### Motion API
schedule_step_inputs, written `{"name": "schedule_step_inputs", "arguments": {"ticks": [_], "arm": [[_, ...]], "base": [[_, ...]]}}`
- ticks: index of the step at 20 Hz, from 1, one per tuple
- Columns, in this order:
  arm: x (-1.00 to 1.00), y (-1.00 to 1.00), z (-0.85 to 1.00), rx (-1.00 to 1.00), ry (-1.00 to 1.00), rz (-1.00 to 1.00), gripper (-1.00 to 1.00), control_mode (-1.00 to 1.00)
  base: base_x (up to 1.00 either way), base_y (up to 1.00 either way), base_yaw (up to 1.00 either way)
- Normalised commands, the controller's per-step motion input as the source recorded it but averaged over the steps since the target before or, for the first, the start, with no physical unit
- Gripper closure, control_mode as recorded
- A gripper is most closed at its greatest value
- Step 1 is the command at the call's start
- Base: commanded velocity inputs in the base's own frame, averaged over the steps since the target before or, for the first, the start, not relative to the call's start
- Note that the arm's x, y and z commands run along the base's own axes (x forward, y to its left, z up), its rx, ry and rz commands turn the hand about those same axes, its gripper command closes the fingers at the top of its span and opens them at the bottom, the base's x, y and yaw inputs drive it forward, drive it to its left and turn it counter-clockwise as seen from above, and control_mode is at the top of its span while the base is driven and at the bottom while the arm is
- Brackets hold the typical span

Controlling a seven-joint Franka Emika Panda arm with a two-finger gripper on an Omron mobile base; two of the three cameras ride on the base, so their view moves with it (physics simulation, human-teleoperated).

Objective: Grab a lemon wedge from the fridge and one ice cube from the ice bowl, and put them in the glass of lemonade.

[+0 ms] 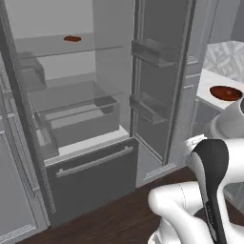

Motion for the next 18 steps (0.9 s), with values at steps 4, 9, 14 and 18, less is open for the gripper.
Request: {"name": "schedule_step_inputs", "arguments": {"ticks": [4, 9, 14, 18], "arm": [[0.0, 0.0, 0.0, 0.0, 0.0, 0.0, 1.0, 1.0], [0.0, 0.0, 0.0, 0.0, 0.0, 0.0, 1.0, 1.0], [0.0, 0.0, 0.0, 0.0, 0.0, 0.0, 1.0, 1.0], [0.0, 0.0, 0.0, 0.0, 0.0, 0.0, 1.0, 1.0]], "base": [[0.2, -0.41, -0.69], [0.5, -0.73, -0.59], [1.0, -0.23, -0.19], [0.97, -0.11, -0.02]]}}
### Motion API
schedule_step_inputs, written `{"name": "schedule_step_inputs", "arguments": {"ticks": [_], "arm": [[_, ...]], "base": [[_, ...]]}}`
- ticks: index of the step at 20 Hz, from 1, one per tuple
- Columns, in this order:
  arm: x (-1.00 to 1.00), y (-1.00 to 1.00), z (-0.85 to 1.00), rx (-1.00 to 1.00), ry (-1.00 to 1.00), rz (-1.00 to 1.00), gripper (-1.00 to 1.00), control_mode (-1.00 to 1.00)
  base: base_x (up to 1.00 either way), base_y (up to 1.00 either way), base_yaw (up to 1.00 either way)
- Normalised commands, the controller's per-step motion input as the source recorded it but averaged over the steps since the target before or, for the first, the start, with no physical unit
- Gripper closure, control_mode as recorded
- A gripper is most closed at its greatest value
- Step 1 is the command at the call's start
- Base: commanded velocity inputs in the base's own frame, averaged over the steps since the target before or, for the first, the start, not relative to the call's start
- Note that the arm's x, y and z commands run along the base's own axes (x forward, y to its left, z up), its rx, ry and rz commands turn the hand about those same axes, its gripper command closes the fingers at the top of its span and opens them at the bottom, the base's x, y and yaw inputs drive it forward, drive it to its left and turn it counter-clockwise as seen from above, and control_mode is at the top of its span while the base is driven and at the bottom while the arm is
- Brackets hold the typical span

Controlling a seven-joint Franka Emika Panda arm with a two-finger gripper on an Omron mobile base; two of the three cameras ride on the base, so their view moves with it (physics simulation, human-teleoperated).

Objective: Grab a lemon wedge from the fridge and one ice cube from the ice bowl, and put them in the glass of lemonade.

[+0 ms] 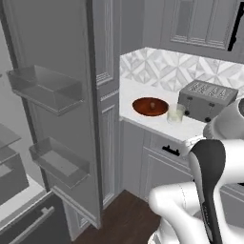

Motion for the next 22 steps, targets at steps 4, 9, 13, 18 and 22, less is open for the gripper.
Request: {"name": "schedule_step_inputs", "arguments": {"ticks": [4, 9, 13, 18, 22], "arm": [[0.0, 0.0, 0.0, 0.0, 0.0, 0.0, 1.0, 1.0], [0.0, 0.0, 0.0, 0.0, 0.0, 0.0, 1.0, 1.0], [0.0, 0.0, 0.0, 0.0, 0.0, 0.0, 1.0, 1.0], [0.0, 0.0, 0.0, 0.0, 0.0, 0.0, 1.0, 1.0], [0.0, 0.0, 0.0, 0.0, 0.0, 0.0, 1.0, 1.0]], "base": [[0.53, -0.52, -0.26], [0.75, -0.06, -0.25], [0.94, 0.0, -0.09], [0.18, 0.0, -0.03], [0.02, 0.0, 0.0]]}}
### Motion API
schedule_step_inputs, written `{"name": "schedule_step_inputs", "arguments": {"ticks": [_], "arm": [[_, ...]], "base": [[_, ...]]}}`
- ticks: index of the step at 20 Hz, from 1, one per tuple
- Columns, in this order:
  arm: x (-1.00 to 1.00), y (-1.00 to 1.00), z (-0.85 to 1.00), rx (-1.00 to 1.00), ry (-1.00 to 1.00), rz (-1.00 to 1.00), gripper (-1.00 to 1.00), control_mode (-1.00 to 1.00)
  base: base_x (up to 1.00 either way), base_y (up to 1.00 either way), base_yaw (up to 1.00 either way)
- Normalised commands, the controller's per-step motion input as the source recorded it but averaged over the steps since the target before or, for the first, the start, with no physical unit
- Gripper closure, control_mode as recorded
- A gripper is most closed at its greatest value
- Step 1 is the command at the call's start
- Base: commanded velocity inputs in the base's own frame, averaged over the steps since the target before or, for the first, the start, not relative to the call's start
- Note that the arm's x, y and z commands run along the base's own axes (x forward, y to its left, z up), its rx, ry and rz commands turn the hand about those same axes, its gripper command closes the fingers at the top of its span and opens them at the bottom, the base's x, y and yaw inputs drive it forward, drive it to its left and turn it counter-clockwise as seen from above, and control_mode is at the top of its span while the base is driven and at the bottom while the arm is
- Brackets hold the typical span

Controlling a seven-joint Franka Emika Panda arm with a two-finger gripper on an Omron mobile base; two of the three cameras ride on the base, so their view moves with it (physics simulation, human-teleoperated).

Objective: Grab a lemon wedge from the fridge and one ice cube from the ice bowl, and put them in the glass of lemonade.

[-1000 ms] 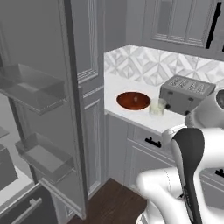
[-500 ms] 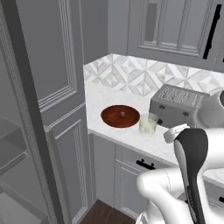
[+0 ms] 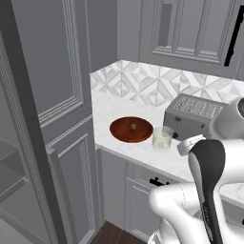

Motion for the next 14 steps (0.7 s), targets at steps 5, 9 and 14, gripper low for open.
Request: {"name": "schedule_step_inputs", "arguments": {"ticks": [5, 9, 14], "arm": [[0.74, 0.0, 0.0, 0.0, 0.2, 0.0, 1.0, -1.0], [1.0, -0.02, -0.07, 0.0, 0.23, 0.02, 1.0, -1.0], [1.0, -0.3, -0.66, 0.0, 0.15, 0.0, 1.0, -1.0]], "base": [[0.09, 0.0, 0.0], [0.0, 0.0, 0.0], [0.0, 0.0, 0.0]]}}
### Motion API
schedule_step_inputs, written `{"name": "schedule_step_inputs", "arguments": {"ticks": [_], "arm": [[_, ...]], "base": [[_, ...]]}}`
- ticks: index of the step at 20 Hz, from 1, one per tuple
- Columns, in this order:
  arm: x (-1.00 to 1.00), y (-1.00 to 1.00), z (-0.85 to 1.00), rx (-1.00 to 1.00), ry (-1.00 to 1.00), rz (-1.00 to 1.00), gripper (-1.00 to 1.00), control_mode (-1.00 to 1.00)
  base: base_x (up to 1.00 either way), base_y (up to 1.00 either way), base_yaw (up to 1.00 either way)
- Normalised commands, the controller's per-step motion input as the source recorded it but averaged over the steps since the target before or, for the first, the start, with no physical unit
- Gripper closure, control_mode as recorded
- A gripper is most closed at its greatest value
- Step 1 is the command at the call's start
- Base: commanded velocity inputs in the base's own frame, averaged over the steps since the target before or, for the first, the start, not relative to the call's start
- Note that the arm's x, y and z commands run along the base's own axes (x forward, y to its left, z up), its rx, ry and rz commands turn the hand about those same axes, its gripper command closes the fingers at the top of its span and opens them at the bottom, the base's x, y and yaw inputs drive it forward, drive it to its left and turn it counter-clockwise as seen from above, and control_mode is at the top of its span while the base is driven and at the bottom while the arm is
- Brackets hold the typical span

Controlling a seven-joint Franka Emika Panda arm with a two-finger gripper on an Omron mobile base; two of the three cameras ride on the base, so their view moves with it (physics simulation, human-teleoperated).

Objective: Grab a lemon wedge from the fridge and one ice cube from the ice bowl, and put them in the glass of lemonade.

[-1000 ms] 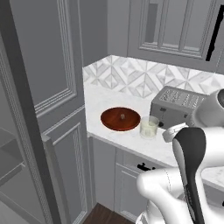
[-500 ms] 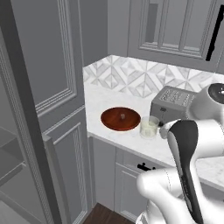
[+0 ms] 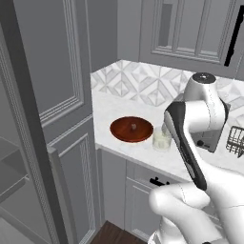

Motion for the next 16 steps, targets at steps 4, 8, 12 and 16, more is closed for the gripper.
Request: {"name": "schedule_step_inputs", "arguments": {"ticks": [4, 8, 12, 16], "arm": [[1.0, -0.33, -0.58, 0.0, 0.02, 0.0, 1.0, -1.0], [1.0, -0.23, -0.47, 0.11, 0.0, 0.0, 1.0, -1.0], [0.39, 0.04, -0.31, -0.01, 0.06, 0.0, 1.0, -1.0], [0.22, 0.0, -0.23, 0.0, 0.0, 0.0, 1.0, -1.0]], "base": [[0.0, 0.0, 0.0], [0.0, 0.0, 0.0], [0.0, 0.0, 0.0], [0.0, 0.0, 0.0]]}}
